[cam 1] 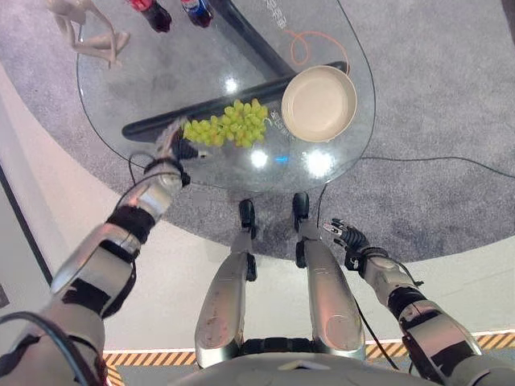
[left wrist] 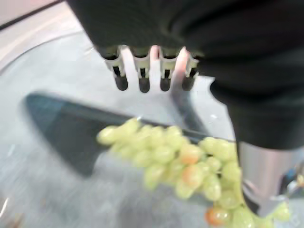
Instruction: Pick up fruits into the plate
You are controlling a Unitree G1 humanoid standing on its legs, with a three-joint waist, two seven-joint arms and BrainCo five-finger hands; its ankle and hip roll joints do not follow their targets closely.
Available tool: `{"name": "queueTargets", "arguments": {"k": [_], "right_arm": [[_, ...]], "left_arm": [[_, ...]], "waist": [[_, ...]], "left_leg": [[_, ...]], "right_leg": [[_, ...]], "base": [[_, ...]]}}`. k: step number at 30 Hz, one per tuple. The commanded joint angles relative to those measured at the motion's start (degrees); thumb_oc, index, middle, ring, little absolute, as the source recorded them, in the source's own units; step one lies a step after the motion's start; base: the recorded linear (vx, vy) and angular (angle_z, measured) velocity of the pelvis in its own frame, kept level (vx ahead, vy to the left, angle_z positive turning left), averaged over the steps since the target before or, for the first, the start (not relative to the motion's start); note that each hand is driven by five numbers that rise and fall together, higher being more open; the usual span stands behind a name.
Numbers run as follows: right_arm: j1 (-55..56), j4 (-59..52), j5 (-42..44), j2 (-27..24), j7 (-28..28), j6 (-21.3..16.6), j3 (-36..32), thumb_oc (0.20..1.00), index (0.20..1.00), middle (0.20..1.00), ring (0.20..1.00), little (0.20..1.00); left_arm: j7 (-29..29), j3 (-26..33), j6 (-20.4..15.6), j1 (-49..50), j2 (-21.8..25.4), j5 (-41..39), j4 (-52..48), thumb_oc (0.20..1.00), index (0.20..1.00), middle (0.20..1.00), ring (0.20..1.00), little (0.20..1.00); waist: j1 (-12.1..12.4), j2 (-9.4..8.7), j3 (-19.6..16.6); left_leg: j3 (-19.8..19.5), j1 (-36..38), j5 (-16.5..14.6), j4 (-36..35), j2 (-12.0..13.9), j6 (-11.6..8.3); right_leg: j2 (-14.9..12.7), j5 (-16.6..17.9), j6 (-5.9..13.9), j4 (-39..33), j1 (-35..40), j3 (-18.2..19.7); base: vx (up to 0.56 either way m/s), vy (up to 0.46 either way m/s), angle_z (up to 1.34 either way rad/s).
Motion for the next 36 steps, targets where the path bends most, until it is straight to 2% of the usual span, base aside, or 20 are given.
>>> {"name": "queueTargets", "arguments": {"k": [1,4,10,15,20,23,26,27,29,36], "right_arm": [[2.5,-3.0,3.2,0.5,0.2,-2.2,0.8,1.000,1.000,1.000,1.000,1.000],[2.7,-3.9,4.3,0.8,0.6,-3.1,1.2,1.000,1.000,1.000,1.000,1.000],[3.3,-7.2,8.1,1.3,0.5,-5.0,1.6,1.000,1.000,1.000,1.000,1.000],[2.9,-9.1,10.2,1.7,0.0,-5.7,1.2,1.000,1.000,1.000,1.000,1.000],[2.6,-12.1,13.8,1.8,-0.3,-6.5,1.5,1.000,1.000,1.000,1.000,1.000],[3.0,-15.0,17.1,1.9,0.1,-7.0,1.6,1.000,1.000,1.000,1.000,1.000],[3.4,-15.5,18.5,1.9,1.1,-7.7,1.5,1.000,1.000,1.000,1.000,1.000],[3.6,-15.8,18.8,1.9,1.2,-8.0,1.5,1.000,1.000,1.000,1.000,1.000],[3.6,-15.8,19.5,1.9,1.5,-8.2,1.5,1.000,1.000,1.000,1.000,1.000],[3.1,-16.9,21.3,1.8,2.0,-8.6,1.4,1.000,1.000,1.000,1.000,1.000]], "left_arm": [[1.7,-0.2,5.8,-0.8,2.3,10.7,0.0,1.000,1.000,1.000,1.000,1.000],[3.8,-0.9,8.6,-4.3,2.5,14.0,2.5,1.000,1.000,1.000,1.000,1.000],[8.8,-1.3,9.3,-8.8,1.8,16.5,8.8,1.000,1.000,1.000,1.000,1.000],[6.3,-3.5,10.5,-11.6,0.9,19.8,11.8,1.000,1.000,1.000,1.000,1.000],[5.1,-5.6,13.8,-13.6,0.1,21.8,14.1,1.000,1.000,1.000,1.000,1.000],[4.1,-7.4,17.5,-15.9,-0.3,22.7,17.6,1.000,1.000,1.000,1.000,1.000],[3.9,-8.2,18.7,-17.0,-0.4,22.1,20.5,1.000,1.000,1.000,1.000,1.000],[3.7,-8.3,18.5,-17.2,-0.5,22.0,21.4,0.956,0.956,0.956,0.956,0.956],[3.5,-8.1,17.3,-17.3,-0.5,21.5,22.4,0.200,0.200,0.200,0.200,0.200],[3.3,-9.2,17.2,-18.5,-0.9,20.9,25.2,0.200,0.200,0.200,0.200,0.200]], "waist": [[-1.5,-2.48,-1.7],[-2.2,-3.15,-1.7],[-3.4,-4.22,-1.7],[-4.2,-4.86,-1.7],[-4.9,-5.70,-1.7],[-5.9,-6.80,-1.7],[-6.5,-7.54,-1.7],[-6.6,-7.80,-1.7],[-6.7,-8.09,-1.7],[-7.2,-8.50,-1.7]], "left_leg": [[0.5,-6.5,-6.7,10.3,-2.1,2.67],[1.0,-9.8,-7.2,12.6,-1.8,2.49],[1.4,-15.8,-7.6,15.9,-1.6,2.25],[1.6,-19.4,-7.7,17.7,-1.7,2.13],[1.7,-22.5,-7.9,19.0,-2.0,2.13],[2.1,-25.4,-8.2,20.7,-2.0,1.91],[2.1,-27.0,-8.8,21.6,-2.0,1.85],[2.0,-27.5,-8.9,21.9,-2.1,1.87],[1.9,-28.1,-9.0,22.3,-2.1,1.86],[1.7,-29.3,-9.2,22.1,-2.5,1.81]], "right_leg": [[0.8,-1.4,1.26,5.4,-4.9,1.5],[1.2,-1.9,1.26,7.5,-7.9,1.9],[2.2,-1.9,1.23,9.8,-13.2,2.6],[2.8,-1.4,1.27,10.8,-16.6,3.1],[3.4,-0.9,1.33,11.5,-19.7,3.5],[3.8,-0.3,1.42,11.9,-22.5,4.0],[3.9,-0.1,1.54,12.3,-24.1,4.4],[4.0,-0.1,1.59,12.4,-24.6,4.6],[4.1,0.0,1.59,12.7,-25.2,4.7],[4.3,0.6,1.80,12.5,-26.7,5.1]], "base": [[0.00,0.000,0.00],[0.00,-0.021,-0.05],[-0.01,-0.010,-0.03],[-0.01,0.002,-0.06],[0.00,0.008,-0.02],[-0.01,0.027,-0.06],[0.00,0.007,-0.04],[0.00,0.000,0.00],[0.00,0.000,0.00],[0.00,0.009,-0.03]]}}
